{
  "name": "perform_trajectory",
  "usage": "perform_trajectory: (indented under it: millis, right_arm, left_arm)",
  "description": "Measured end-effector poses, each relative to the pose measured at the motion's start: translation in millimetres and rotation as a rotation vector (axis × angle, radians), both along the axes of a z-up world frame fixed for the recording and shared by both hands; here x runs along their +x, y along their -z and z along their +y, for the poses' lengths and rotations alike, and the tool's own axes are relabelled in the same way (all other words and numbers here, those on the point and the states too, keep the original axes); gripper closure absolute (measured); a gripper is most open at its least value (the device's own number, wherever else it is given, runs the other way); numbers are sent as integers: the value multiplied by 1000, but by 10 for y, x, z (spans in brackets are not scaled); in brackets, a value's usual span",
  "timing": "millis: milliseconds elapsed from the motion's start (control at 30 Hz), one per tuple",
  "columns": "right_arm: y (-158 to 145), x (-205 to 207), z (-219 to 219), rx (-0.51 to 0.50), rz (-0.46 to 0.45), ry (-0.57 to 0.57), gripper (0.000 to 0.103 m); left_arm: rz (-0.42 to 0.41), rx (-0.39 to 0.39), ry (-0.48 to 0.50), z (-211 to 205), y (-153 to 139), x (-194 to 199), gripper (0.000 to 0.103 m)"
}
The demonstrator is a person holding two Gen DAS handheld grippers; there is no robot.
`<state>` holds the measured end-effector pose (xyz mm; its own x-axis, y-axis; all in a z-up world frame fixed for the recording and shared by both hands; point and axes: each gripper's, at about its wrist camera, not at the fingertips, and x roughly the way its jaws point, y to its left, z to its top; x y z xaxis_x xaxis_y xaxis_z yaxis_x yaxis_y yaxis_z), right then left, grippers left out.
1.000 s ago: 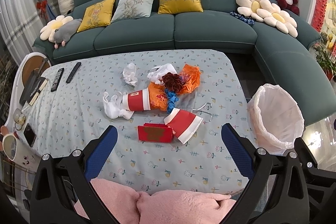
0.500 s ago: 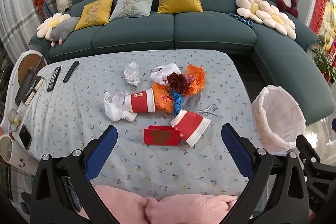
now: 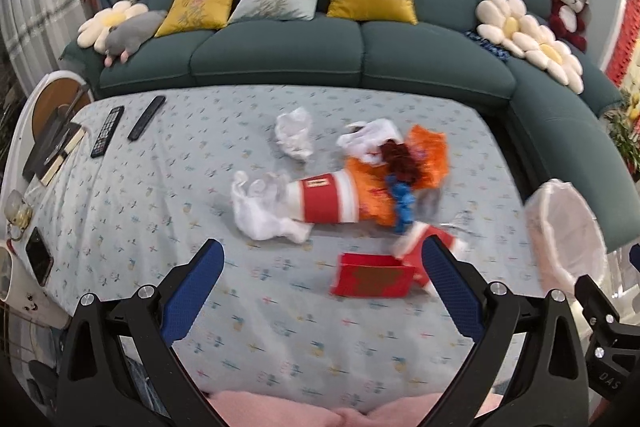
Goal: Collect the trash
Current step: 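Lower right gripper onto the red card box and close while left approaches white glove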
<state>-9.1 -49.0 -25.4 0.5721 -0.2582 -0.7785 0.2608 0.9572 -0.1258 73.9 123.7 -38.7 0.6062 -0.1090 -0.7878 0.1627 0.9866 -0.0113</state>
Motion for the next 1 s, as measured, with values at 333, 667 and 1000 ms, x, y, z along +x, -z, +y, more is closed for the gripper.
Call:
perform_trajectory:
  millis: [333, 667, 1000]
  right_arm:
    - [489, 478, 272, 87, 68, 17, 7]
    - [836, 928, 811, 109, 91, -103, 8]
    - [1106, 1224, 1222, 33, 190, -364, 14]
  left_arm:
    - [117, 5, -53, 520, 595, 671, 8]
    - [248, -97, -88, 836, 1164, 1250, 19]
    - [311, -148, -16, 773, 1416, 1389, 77]
